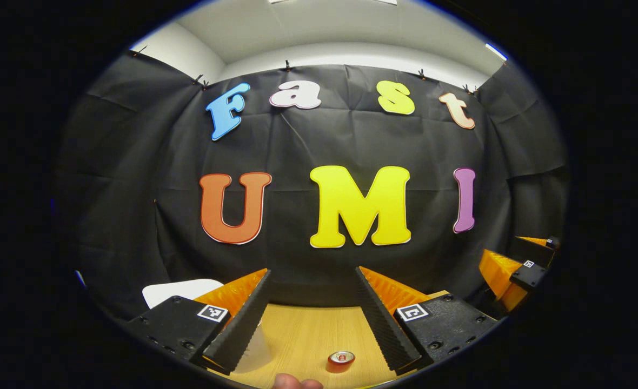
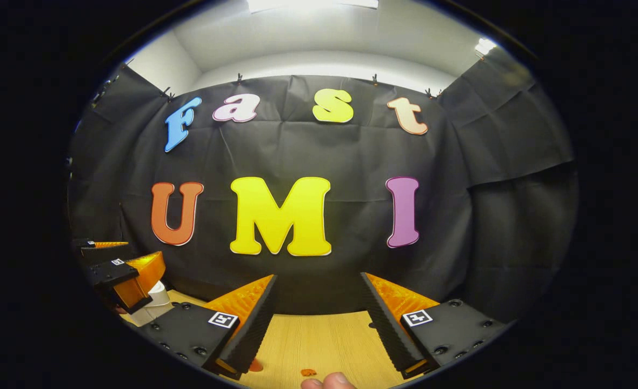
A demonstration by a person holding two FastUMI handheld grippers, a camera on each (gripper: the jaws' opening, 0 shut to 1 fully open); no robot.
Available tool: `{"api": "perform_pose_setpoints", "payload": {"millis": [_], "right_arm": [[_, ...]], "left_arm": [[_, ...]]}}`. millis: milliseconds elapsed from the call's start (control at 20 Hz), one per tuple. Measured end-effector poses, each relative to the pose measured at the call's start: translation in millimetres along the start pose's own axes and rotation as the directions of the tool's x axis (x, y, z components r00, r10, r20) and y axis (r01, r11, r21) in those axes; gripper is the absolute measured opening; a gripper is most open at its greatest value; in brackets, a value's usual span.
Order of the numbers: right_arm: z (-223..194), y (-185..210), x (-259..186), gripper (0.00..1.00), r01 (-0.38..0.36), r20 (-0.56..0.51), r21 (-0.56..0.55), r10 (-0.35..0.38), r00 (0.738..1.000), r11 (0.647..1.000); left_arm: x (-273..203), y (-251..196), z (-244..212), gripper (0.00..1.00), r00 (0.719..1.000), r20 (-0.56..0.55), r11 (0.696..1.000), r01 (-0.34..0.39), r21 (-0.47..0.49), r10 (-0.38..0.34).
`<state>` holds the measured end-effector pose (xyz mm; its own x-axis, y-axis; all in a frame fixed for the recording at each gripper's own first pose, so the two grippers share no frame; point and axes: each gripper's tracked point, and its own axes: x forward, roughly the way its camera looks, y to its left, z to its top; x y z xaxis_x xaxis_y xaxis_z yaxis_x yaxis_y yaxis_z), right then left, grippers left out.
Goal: Press the lid of the desktop garbage bin to open it, pick up the crumpled paper on the desktop and throw it into the bin, then pick up the pop can on the desktop and drop it into the bin, and finally close the garbage bin lid.
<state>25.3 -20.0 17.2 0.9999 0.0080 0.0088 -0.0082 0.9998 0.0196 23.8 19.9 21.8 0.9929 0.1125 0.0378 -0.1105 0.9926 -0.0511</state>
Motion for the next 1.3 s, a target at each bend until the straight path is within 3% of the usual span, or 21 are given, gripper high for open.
{"api": "perform_pose_setpoints", "payload": {"millis": [300,450,600,950,1100,1150,1300], "right_arm": [[-7,-8,9,0.94,-0.01,-0.026,0.006,0.01,1.0,1.0],[-8,-9,10,0.94,-0.026,-0.034,0.004,0.026,0.999,1.0],[-9,-11,12,0.94,-0.046,-0.039,-0.002,0.046,0.998,0.999],[-10,-18,16,0.94,-0.074,-0.049,-0.004,0.073,0.996,0.997],[-13,-18,17,0.94,-0.088,-0.06,-0.003,0.087,0.994,0.996],[-14,-19,18,0.94,-0.091,-0.063,-0.004,0.091,0.994,0.996],[-14,-18,19,0.94,-0.109,-0.069,-0.009,0.108,0.992,0.994]], "left_arm": [[8,20,8,0.97,0.995,0.017,0.995,-0.097,0.037,0.097],[11,40,13,1.0,0.984,0.025,0.983,-0.179,0.043,0.178],[17,62,14,0.96,0.965,0.017,0.964,-0.261,0.047,0.26],[22,117,10,0.97,0.902,-0.009,0.9,-0.43,0.068,0.432],[23,136,4,0.89,0.874,-0.027,0.873,-0.483,0.073,0.486],[24,140,2,0.94,0.865,-0.033,0.864,-0.498,0.077,0.501],[24,156,-7,0.76,0.829,-0.051,0.83,-0.551,0.085,0.556]]}}
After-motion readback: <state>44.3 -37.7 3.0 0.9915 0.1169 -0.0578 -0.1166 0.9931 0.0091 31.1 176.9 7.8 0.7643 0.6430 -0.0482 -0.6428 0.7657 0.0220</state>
